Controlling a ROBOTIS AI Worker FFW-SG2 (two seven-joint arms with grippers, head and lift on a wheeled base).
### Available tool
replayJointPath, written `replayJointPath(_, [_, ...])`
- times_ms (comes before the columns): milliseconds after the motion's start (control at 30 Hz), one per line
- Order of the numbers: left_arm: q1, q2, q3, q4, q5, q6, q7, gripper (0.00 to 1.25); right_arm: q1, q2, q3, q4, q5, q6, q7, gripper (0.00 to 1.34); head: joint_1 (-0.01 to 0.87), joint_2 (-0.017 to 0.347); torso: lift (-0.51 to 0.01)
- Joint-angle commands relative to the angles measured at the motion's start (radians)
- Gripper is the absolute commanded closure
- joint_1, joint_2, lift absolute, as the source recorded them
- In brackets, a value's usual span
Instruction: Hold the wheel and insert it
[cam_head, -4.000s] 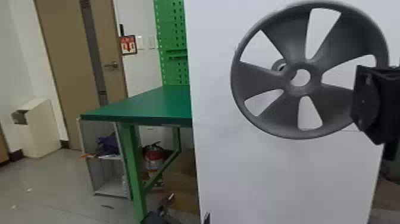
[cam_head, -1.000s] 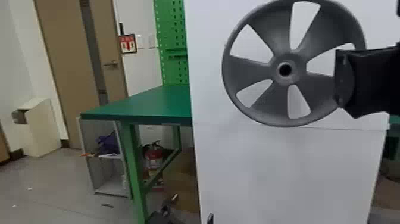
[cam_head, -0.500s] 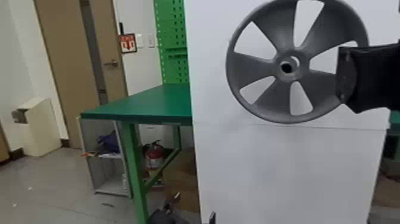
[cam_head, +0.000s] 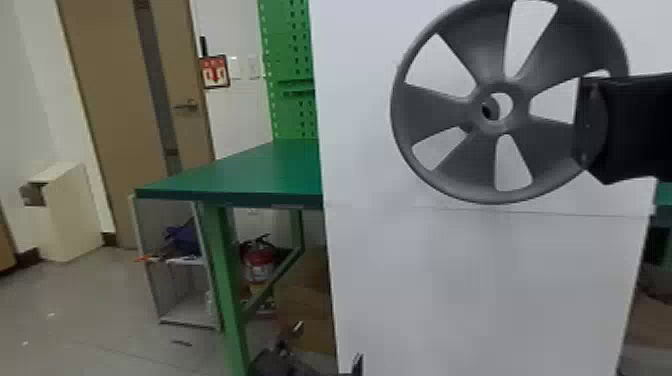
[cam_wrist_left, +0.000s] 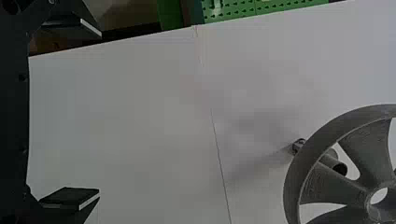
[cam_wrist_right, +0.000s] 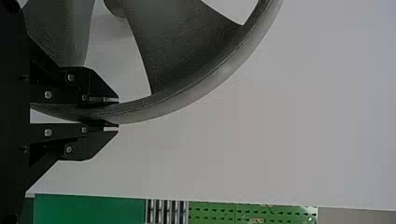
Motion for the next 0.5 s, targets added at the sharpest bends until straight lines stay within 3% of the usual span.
replayJointPath(0, [-0.002,0.0,0.0,0.0,0.0,0.0,0.0,0.1,-0.006,0.001,0.006,0.014,-0.001,-0.013,0.001,1.22,0.296,0.31,-0.485])
replayJointPath(467, [-0.005,0.0,0.0,0.0,0.0,0.0,0.0,0.1,-0.018,0.001,0.02,0.094,0.005,-0.056,0.001,1.22,0.299,0.31,-0.485])
